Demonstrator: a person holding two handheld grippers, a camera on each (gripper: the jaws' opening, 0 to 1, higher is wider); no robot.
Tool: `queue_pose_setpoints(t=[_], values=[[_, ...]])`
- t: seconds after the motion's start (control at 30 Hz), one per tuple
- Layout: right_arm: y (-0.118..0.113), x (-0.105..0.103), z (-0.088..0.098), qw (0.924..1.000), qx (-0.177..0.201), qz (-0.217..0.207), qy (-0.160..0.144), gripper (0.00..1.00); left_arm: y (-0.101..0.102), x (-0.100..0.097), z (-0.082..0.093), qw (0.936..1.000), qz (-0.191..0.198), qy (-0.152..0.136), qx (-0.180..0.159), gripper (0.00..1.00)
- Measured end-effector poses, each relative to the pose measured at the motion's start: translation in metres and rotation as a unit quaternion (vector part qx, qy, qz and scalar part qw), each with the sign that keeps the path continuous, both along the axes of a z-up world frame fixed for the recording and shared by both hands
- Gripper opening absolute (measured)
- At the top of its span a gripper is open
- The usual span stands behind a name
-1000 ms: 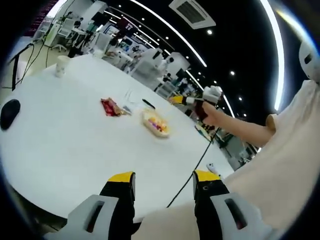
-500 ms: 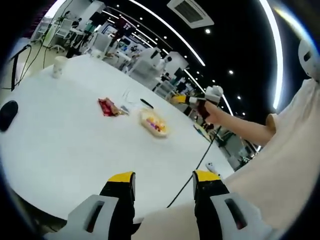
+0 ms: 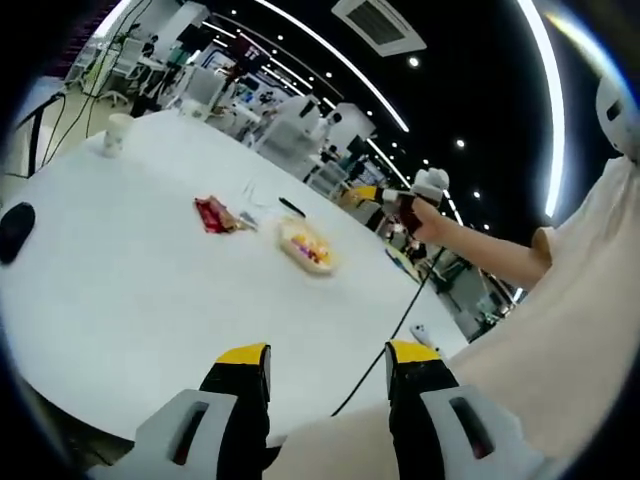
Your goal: Place the target food into the container with the food tongs after gripping and lifting it, then release it inside without dropping or visibly crushing the food.
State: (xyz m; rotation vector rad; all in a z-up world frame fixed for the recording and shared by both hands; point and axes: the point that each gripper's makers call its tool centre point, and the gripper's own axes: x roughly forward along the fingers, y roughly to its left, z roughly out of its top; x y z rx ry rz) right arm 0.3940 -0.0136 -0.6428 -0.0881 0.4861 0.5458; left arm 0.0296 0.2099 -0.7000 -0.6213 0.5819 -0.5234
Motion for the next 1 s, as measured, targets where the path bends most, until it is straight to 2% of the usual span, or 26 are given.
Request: queue_pose_setpoints(t=[1.0], values=[[-0.012,0.005,-0.007,0.9999,0.004,-0.011,0.007,0.21,-0.001,0.001,-0.003,1.0000,-0.001,0.006,-0.001,0.45]])
